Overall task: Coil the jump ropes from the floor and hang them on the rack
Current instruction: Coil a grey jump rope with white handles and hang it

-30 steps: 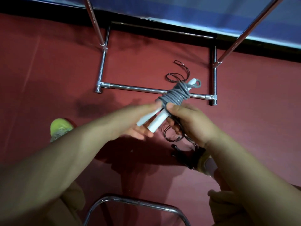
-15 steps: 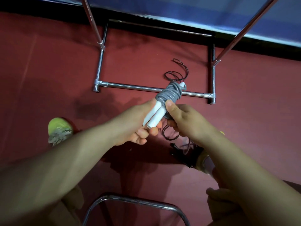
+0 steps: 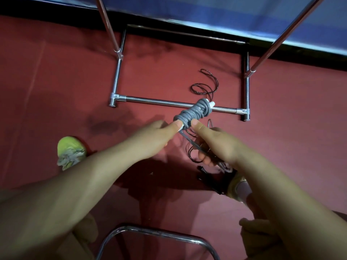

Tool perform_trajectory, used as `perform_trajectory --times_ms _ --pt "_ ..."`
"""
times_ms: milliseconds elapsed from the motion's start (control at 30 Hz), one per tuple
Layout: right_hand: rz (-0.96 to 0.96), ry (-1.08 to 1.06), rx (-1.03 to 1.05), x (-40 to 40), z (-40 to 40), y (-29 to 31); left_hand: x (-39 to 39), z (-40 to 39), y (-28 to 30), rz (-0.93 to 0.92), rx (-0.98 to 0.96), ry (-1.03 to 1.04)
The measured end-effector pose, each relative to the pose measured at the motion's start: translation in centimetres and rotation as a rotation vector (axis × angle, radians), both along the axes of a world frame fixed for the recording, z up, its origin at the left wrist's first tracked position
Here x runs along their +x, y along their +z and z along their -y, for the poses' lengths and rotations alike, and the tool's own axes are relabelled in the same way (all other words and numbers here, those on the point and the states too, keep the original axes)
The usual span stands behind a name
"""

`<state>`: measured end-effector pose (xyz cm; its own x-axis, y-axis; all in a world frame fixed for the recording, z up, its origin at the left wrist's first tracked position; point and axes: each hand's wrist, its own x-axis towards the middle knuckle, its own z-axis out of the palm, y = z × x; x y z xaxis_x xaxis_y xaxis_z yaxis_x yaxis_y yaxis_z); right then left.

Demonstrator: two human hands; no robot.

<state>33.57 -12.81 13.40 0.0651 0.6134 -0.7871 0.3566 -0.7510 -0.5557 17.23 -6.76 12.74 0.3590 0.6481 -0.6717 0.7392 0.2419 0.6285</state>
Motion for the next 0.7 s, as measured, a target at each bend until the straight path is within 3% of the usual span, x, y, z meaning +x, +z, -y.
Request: perform_trajectory --times_ms 233,533,600,700 --pt "-0.165 -0.119 0.025 0.2 0.0 -0.3 -0.3 -0.5 0.4 -0.156 0.159 -0.108" --pt "-0.270 -0.297 0.219 -0.3 0.1 -0.9 -0.6 -0.4 0.7 -0.116 0.368 -0.169" --pt "-0.273 -0.299 0.266 -0.3 0.0 -1.0 -0.8 -0.6 0.4 -0.075 0.279 -0.169" --pt "-0.293 -0.325 0.298 0.0 -0.2 -0.9 -0.6 -1.0 1.1 0.229 -0.232 0.087"
